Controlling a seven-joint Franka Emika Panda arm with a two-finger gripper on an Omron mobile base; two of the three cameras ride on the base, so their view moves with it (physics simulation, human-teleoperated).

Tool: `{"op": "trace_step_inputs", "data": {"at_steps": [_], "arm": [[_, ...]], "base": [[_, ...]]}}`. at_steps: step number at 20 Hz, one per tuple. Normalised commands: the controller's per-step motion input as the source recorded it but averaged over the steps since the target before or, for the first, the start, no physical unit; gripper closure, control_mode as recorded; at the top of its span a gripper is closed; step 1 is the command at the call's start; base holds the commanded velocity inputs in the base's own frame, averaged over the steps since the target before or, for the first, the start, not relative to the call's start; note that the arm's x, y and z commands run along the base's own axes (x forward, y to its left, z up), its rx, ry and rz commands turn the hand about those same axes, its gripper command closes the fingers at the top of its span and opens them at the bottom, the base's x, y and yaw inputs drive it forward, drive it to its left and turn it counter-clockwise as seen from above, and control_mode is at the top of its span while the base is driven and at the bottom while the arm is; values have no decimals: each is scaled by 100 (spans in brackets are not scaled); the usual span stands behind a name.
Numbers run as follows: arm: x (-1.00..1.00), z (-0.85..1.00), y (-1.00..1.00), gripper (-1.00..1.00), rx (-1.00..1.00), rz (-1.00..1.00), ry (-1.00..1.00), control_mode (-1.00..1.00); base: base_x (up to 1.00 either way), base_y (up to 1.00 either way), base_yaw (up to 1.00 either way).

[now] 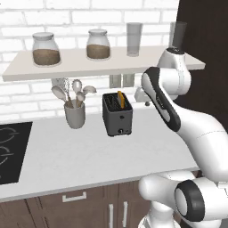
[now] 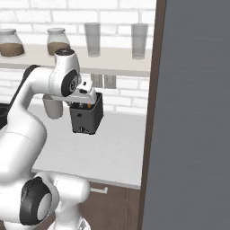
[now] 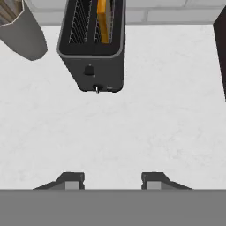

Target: Start the toaster. Once the lever pops up, take the bread to the plate on the dining counter.

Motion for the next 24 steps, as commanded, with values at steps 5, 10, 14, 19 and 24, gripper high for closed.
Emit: {"op": "trace_step_inputs", "data": {"at_steps": [5,10,14,19,24], "arm": [[2,-6,29,-100,0,-2,-1,-100],[26,-26,77,-100,-1,-7,-1,-100],[44,-49,82,100,0,-9,0,-100],[44,-30,51,100,-2,-12,-7,-100],[53,-12,2,100,-2,-10,-10,-100]], "base": [[0,0,0],[0,0,0],[0,0,0],[0,0,0],[0,0,0]]}}
